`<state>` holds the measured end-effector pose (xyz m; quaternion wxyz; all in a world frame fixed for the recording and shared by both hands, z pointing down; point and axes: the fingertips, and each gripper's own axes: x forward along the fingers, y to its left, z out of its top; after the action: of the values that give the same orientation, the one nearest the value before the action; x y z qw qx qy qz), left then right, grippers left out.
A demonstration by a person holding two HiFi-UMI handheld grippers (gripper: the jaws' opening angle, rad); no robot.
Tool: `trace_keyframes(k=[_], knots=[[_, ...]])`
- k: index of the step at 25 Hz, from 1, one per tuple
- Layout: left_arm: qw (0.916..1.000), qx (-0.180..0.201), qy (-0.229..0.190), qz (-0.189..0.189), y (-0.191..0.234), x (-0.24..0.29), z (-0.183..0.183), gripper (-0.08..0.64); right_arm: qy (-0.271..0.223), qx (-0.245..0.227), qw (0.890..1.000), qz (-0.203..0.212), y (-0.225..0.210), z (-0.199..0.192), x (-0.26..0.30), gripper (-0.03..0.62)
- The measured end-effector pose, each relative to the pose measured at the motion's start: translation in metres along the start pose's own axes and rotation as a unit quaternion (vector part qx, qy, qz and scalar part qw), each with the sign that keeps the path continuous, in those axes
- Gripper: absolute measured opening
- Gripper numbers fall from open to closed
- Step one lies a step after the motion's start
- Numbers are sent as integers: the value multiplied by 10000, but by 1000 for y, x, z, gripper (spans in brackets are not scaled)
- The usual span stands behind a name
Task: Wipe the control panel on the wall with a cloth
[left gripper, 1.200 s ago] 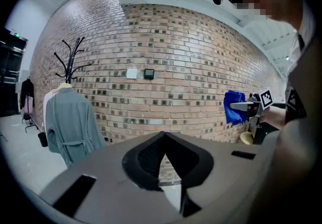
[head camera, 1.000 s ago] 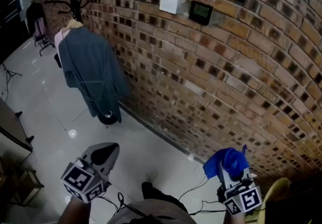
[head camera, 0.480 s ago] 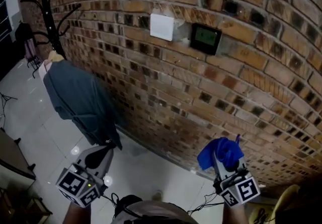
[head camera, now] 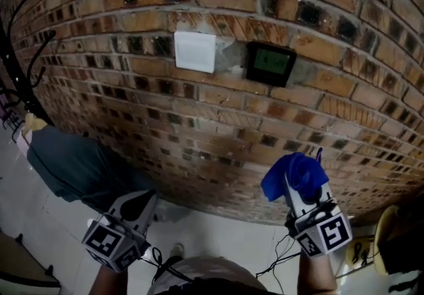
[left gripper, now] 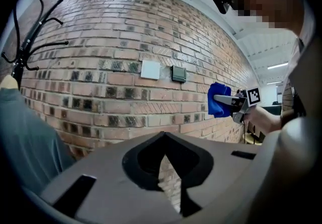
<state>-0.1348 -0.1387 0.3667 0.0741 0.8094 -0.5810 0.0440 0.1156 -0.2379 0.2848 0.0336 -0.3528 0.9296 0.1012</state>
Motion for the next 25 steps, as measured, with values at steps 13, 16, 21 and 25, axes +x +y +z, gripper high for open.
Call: trace_keyframes(k=[13, 16, 21, 25], knots=[[9871, 314, 411, -1513, 64, 33, -14, 2, -493, -1220, 9824, -1324, 11, 88, 143, 89], [9849, 276, 479, -1642, 67, 34, -19, 2, -351, -1432, 9780, -1477, 2, 98, 173, 89], [9839, 174, 442, -1725, 66, 41, -21, 2, -187, -1735, 9701, -1687, -9, 113, 185, 89], [9840, 103, 387, -1738, 61, 48, -22, 3, -138, -1885, 9626, -1940, -37, 109, 165, 89]])
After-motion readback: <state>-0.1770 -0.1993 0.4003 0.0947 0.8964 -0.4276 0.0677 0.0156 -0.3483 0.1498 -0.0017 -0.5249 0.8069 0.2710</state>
